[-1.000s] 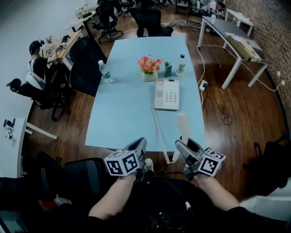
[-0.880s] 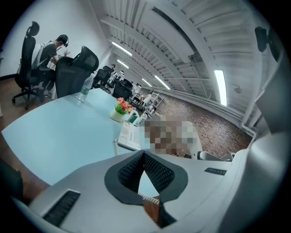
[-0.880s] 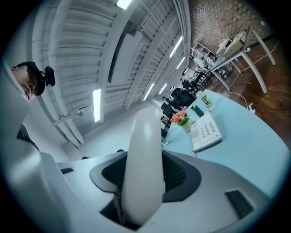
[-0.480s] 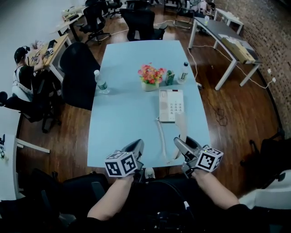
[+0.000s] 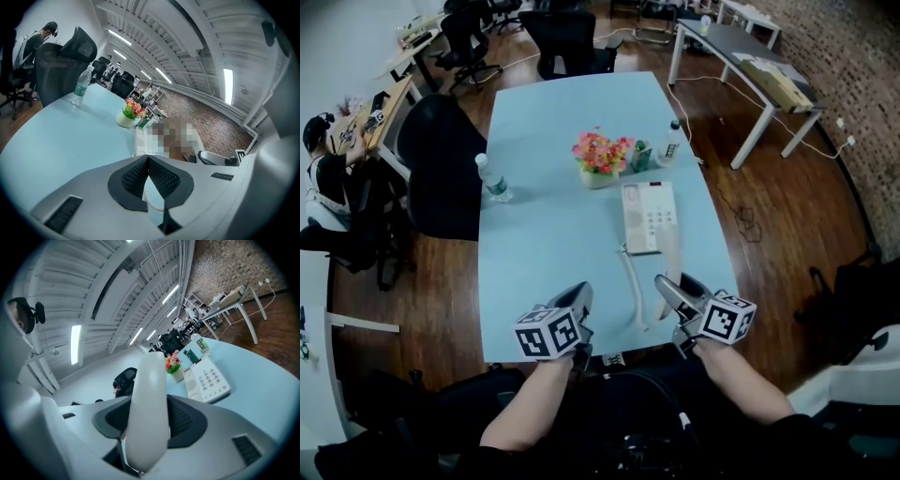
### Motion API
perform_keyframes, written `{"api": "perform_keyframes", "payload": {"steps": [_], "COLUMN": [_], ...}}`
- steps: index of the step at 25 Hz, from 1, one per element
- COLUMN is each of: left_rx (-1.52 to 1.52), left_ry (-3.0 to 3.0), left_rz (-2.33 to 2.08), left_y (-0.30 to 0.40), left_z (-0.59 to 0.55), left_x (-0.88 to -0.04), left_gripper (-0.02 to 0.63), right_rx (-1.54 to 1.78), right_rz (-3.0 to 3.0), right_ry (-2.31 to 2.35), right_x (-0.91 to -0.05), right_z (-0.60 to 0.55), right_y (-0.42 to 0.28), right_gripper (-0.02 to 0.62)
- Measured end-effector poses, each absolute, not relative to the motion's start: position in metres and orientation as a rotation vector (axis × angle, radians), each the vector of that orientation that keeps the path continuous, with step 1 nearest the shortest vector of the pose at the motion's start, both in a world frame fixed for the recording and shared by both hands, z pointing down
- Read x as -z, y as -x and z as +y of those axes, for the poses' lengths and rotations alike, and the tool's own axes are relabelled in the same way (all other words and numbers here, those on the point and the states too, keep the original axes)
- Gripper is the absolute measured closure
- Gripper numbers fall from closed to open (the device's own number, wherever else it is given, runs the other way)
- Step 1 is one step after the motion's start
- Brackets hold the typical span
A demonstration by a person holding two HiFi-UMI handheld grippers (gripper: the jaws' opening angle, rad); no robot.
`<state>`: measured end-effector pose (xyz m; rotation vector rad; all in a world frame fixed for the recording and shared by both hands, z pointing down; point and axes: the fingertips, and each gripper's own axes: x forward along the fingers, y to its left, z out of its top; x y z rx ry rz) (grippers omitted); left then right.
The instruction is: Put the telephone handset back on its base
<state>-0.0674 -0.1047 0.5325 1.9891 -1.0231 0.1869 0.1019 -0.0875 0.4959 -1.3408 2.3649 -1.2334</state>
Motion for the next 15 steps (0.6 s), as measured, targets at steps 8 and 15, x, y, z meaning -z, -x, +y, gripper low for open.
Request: {"api": "perform_keyframes", "payload": {"steps": [8,15], "left_rx": [-0.175,-0.200], "left_ry": [-1.976,-1.989], "left_rz": [-1.095,-1.089], "left_y": [0.075,0.083], "left_z": [-0.127,-0.149], "left_x": [-0.534,-0.538], "left_gripper": [0.607,0.607], "right_rx": [1.288,1.330], "right_rz": [2.329,2.304], "right_ry": [1.371,1.482], "right_x": [-0.512,-0.538], "right_z": [-0.119,-0.165], "right_y": [-0.109,-0.106], "right_gripper": [0.359,0.359]}}
